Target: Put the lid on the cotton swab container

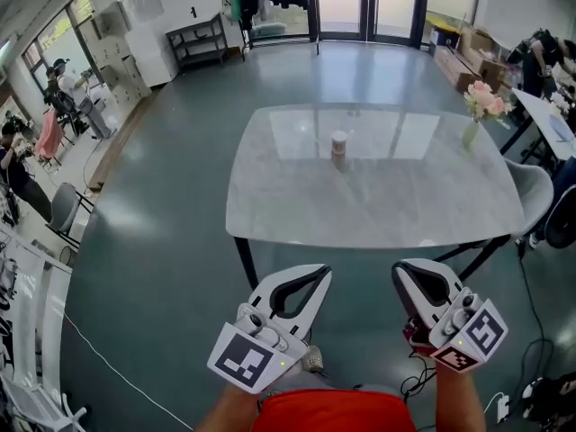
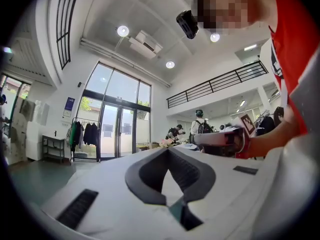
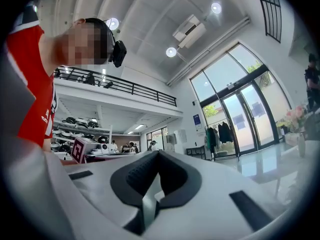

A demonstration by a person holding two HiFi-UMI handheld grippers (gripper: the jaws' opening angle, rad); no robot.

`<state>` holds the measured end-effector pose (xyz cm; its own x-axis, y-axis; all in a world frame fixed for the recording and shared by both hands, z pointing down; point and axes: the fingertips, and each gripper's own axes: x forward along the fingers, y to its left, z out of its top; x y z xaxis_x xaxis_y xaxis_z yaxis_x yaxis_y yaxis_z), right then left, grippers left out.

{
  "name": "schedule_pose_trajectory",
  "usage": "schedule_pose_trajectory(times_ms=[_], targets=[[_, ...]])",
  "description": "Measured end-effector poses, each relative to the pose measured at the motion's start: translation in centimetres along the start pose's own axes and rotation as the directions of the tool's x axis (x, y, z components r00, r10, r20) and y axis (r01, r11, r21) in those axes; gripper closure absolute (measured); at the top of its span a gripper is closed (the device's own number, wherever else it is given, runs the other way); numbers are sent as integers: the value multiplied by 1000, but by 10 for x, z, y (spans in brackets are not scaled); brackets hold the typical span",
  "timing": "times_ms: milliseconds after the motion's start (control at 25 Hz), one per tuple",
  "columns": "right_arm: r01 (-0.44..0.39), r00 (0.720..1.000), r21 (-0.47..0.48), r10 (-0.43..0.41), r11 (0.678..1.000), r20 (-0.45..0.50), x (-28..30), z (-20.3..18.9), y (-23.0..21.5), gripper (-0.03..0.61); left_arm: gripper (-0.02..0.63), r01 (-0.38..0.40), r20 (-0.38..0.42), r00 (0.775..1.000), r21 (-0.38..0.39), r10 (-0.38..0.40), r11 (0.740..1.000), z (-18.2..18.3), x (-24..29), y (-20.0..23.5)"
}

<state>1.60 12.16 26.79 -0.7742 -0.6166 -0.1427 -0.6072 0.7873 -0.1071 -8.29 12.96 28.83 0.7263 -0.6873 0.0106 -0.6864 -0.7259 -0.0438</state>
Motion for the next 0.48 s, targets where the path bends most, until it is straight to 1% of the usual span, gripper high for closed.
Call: schedule_pose_trajectory(times_ms=[200, 360, 480], targets=[[31, 999, -20, -31, 999, -6, 30, -1, -26, 571, 600, 16, 1, 1000, -14, -16, 1000, -3, 23, 39], [34, 999, -44, -35, 998, -23, 49, 7, -37, 572, 601, 23, 19, 1000, -31, -22, 999, 5, 37, 61], [25, 999, -46, -26, 999, -27, 57, 10, -55, 571, 601, 14, 25, 1000, -36, -13, 999, 8, 53, 74]])
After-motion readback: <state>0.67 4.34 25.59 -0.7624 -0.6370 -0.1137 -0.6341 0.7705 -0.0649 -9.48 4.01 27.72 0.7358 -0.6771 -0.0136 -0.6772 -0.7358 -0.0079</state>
